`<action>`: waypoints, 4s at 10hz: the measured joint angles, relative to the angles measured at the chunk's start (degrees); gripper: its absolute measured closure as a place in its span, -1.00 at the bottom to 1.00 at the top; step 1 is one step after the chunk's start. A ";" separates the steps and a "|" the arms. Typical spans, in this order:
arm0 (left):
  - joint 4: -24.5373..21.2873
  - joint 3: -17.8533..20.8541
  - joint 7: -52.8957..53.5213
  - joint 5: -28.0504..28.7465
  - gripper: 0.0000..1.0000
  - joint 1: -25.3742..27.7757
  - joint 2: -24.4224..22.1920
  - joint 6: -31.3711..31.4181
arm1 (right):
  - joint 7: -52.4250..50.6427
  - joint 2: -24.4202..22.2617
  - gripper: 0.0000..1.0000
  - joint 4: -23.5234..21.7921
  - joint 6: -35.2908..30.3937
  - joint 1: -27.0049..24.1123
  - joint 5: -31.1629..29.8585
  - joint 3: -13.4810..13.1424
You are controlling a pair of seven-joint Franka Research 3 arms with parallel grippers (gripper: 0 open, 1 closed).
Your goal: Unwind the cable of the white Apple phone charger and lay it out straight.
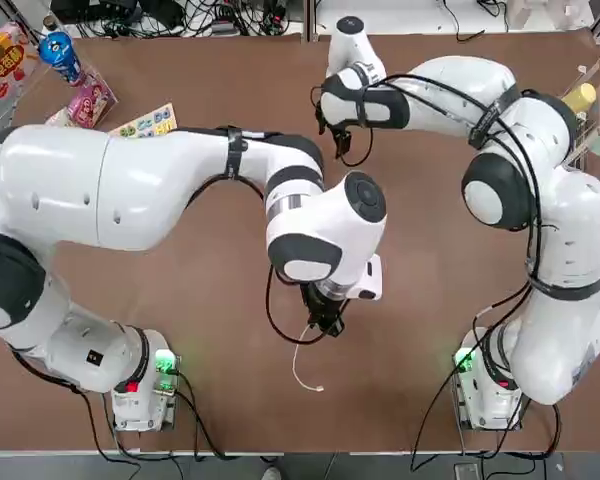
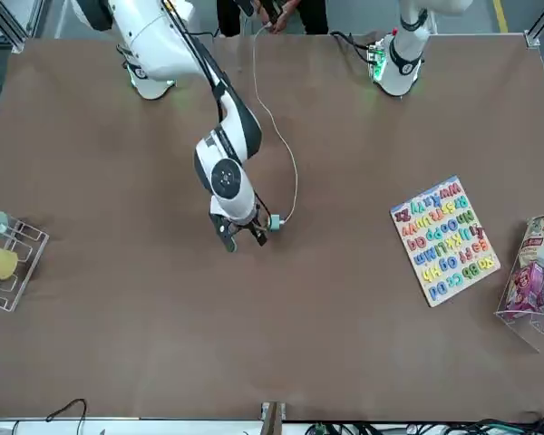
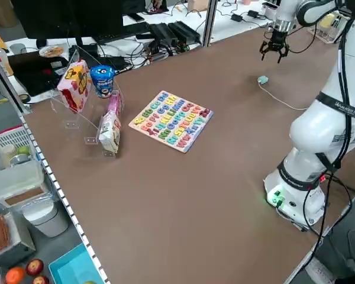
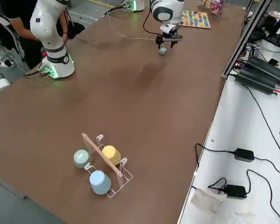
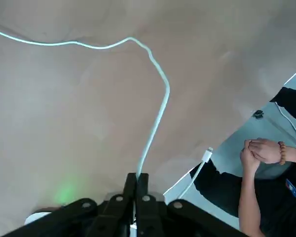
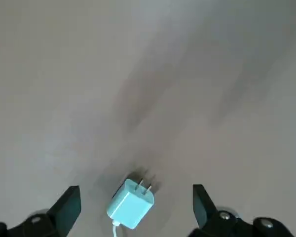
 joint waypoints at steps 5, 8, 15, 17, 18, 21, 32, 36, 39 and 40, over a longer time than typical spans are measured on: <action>0.00 -0.81 0.00 0.00 0.95 0.03 0.00 -0.19 | 4.28 4.86 -1.00 1.02 5.01 4.27 -0.01 -0.04; -0.01 -1.38 0.00 0.00 0.95 0.03 -0.01 -0.39 | 8.00 5.76 -1.00 1.80 5.36 5.41 -0.03 -0.07; -0.02 -1.42 0.00 0.00 0.95 0.06 -0.01 -1.23 | 15.00 5.90 -1.00 3.27 5.20 5.58 -0.03 -0.48; -0.02 -1.49 0.00 0.00 0.95 0.06 -0.01 -1.24 | 15.53 6.50 -1.00 3.19 5.04 5.72 -0.03 -0.48; -0.04 -1.55 0.00 0.00 0.95 0.06 -0.01 -1.24 | 15.66 7.09 -1.00 3.19 5.04 5.82 -0.03 -0.47; -0.23 -1.58 0.00 0.00 0.95 0.06 -0.01 -1.28 | 15.75 8.08 -1.00 3.22 5.10 5.85 -0.03 -0.48; -0.69 -2.17 0.00 0.00 0.95 0.16 -0.01 -1.38 | 15.89 8.82 -0.07 3.55 5.21 5.83 -0.03 -0.83; -0.54 -2.20 0.00 0.00 0.95 0.94 -0.01 -1.38 | 10.05 8.82 0.05 3.64 5.24 5.76 -0.34 -1.00; -0.53 -2.22 0.00 0.00 0.95 0.95 -0.01 -2.26 | -3.86 8.82 0.05 3.74 5.26 5.24 -0.60 -1.34; -0.53 -2.22 0.00 0.00 0.95 0.95 -0.01 -2.36 | -7.86 8.81 0.05 3.91 5.29 5.09 -1.11 -1.43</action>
